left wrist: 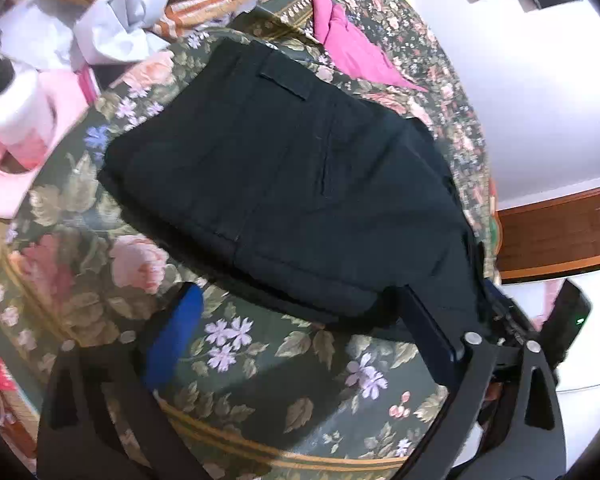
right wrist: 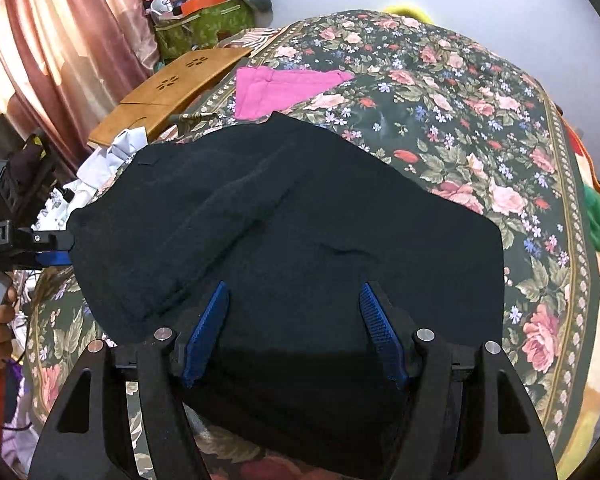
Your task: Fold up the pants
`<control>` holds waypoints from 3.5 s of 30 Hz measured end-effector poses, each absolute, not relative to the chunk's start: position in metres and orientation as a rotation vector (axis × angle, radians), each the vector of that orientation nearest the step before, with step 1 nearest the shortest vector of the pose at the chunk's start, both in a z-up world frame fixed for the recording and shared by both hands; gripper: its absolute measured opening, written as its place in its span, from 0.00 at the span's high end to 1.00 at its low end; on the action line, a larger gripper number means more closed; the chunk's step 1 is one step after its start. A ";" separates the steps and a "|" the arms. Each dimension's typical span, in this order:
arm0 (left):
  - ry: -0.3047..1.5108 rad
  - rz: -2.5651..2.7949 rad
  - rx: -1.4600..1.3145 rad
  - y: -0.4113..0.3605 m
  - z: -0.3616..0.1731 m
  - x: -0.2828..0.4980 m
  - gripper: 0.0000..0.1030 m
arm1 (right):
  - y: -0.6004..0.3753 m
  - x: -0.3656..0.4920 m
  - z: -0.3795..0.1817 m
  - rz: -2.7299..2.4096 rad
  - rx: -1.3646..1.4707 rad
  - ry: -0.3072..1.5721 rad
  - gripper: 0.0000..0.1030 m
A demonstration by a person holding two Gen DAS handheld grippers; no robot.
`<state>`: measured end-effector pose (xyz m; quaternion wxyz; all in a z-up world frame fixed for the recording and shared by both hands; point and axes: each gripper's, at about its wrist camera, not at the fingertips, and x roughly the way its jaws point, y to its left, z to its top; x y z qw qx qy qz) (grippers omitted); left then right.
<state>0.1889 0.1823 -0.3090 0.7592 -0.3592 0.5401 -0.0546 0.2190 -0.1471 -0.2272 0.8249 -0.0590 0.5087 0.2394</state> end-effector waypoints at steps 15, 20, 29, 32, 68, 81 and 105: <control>1.237 0.002 -0.736 0.203 -0.335 0.255 0.59 | -0.148 0.220 -0.230 0.522 -0.099 1.088 0.37; 1.153 0.082 -0.544 0.191 -0.299 0.258 0.75 | -0.153 0.220 -0.228 0.528 -0.066 1.095 0.37; 0.893 0.079 -0.228 0.137 -0.194 0.268 0.80 | -0.202 0.208 -0.204 0.490 0.023 1.054 0.36; 0.821 0.043 -0.182 0.113 -0.164 0.274 0.81 | -0.229 0.204 -0.201 0.438 0.051 1.048 0.36; 1.092 -0.564 0.081 -0.177 -0.192 0.280 0.37 | -0.293 0.170 -0.233 0.385 0.153 1.105 0.35; 0.896 -0.327 0.130 -0.120 -0.154 0.305 0.12 | -0.290 0.157 -0.221 0.364 0.109 1.075 0.35; 1.190 -0.111 0.343 -0.038 -0.302 0.403 0.04 | -0.315 0.152 -0.213 0.273 0.172 1.058 0.35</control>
